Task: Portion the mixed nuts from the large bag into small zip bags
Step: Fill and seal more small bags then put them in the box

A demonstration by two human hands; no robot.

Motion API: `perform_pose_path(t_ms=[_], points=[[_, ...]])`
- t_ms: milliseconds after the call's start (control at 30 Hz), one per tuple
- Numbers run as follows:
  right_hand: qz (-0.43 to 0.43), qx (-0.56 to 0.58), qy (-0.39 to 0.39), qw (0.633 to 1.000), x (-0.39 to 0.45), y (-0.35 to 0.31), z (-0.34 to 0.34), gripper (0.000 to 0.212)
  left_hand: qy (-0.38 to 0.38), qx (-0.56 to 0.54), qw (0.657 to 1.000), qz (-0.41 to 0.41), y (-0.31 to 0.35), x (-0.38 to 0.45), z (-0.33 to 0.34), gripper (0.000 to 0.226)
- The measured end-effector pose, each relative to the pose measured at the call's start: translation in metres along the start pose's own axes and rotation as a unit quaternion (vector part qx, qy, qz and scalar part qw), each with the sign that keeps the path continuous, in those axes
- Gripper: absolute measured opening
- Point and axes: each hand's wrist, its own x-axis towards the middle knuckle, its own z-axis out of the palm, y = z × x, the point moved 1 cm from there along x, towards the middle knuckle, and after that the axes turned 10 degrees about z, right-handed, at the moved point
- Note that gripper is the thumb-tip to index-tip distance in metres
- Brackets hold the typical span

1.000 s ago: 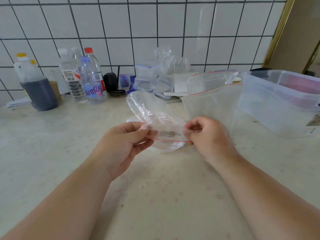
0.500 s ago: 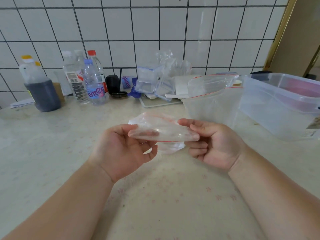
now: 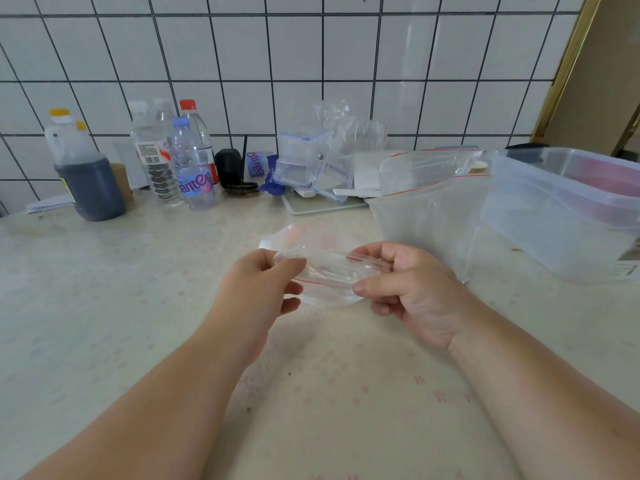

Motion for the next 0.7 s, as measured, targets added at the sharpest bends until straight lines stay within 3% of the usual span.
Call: perform_pose_path(t_ms=[167, 267, 400, 467, 567, 700], points=[[-0.023, -0.185, 0.093, 0.978, -0.0018, 0.0047, 0.0045, 0.033, 0.005, -0.027, 1.000, -0.014, 0.0036, -0.0016, -0.0002, 0.018], [-0.023, -0.128, 0.085, 0.988, -0.0021, 0.0038, 0.0052, 0.032, 0.007, 0.014, 1.000, -0.006, 0.0040, -0.0023, -0.0021, 0.022], [0.003, 0.042, 0.015, 0.999, -0.0043, -0.0017, 0.0051, 0.030, 0.013, 0.261, 0.962, 0.076, 0.0028, -0.0032, -0.0043, 0.036], [-0.003, 0.036, -0.001, 0.999, -0.0045, -0.0018, 0.0045, 0.036, 0.024, 0.288, 0.953, 0.097, 0.0024, -0.0023, -0.0046, 0.033], [-0.031, -0.077, 0.038, 0.996, -0.0036, 0.0011, 0.0044, 0.044, 0.036, 0.258, 0.963, 0.073, 0.0014, 0.0002, -0.0051, 0.026], [-0.040, -0.178, 0.127, 0.975, -0.0021, 0.0051, 0.0042, 0.032, 0.061, 0.072, 0.996, 0.005, -0.0042, 0.0038, -0.0076, 0.014]])
